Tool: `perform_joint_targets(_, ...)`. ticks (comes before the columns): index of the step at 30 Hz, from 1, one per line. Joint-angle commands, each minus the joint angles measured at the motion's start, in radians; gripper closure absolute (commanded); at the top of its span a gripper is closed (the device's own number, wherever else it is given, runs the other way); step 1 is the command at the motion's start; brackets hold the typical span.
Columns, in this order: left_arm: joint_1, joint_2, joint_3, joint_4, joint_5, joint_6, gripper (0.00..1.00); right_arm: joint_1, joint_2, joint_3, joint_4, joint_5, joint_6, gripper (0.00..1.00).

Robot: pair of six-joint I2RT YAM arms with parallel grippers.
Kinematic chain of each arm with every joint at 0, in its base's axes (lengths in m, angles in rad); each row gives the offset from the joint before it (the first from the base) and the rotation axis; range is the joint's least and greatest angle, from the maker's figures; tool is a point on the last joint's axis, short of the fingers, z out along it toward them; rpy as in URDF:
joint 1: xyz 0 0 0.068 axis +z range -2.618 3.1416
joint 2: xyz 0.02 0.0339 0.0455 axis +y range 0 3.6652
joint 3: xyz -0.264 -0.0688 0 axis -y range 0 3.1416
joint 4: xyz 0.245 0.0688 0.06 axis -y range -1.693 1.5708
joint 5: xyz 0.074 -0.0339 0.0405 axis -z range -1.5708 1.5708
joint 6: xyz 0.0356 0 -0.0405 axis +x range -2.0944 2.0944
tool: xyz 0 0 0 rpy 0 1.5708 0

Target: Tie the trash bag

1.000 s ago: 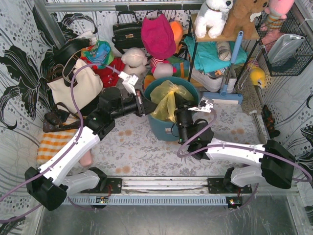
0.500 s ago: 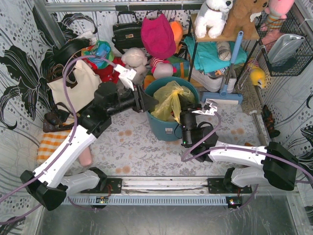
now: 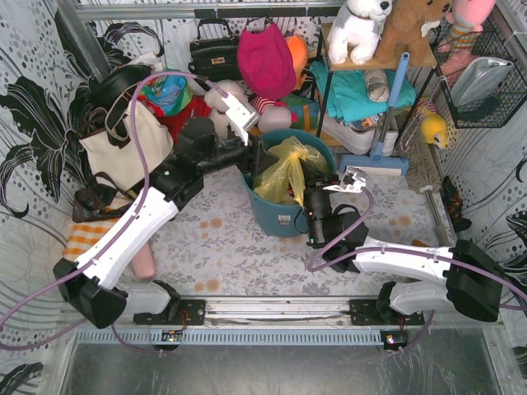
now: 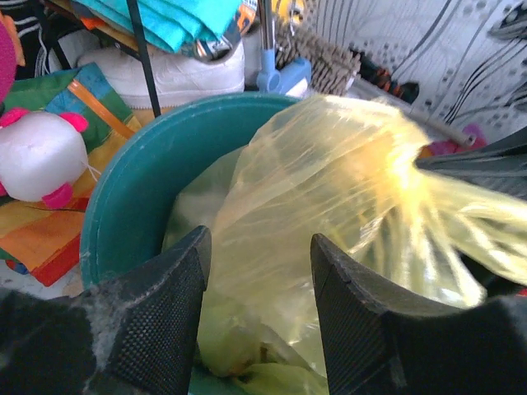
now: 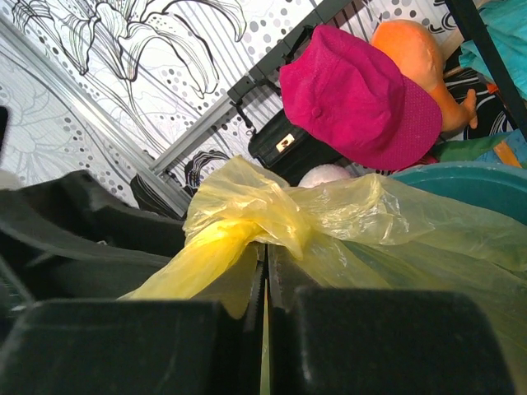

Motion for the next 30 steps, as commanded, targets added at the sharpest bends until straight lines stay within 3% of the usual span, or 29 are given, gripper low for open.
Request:
perform_joint_targets(1,-0.004,0.05,0.061,-0.025,0.076,0.2,0.4,-0.001,-0.027,0.019,-0.007,-0.019,0.024,1.0)
perform_joint_targets(5,-0.003,0.071,0.063,-0.004,0.171,0.221,0.43,-0.001,-0.021,0.031,-0.032,-0.029,0.045,1.0)
perform_joint_targets(10,-0.004,0.048,0.037,0.059,0.259,0.201,0.84,-0.001,0.003,0.041,-0.04,-0.037,0.061,1.0)
perform_joint_targets(13,-0.003,0.02,0.017,0.068,0.273,0.182,1.0,-0.001,0.027,0.048,-0.036,-0.042,0.067,1.0)
perform_joint_targets(22,-0.011,-0.088,-0.1,0.066,0.336,0.095,1.0,-0.002,0.097,0.099,0.102,-0.062,-0.037,1.0)
perform_joint_targets(30,-0.077,-0.135,-0.152,0.009,0.242,0.077,1.0,-0.005,0.136,0.134,0.189,-0.072,-0.128,1.0)
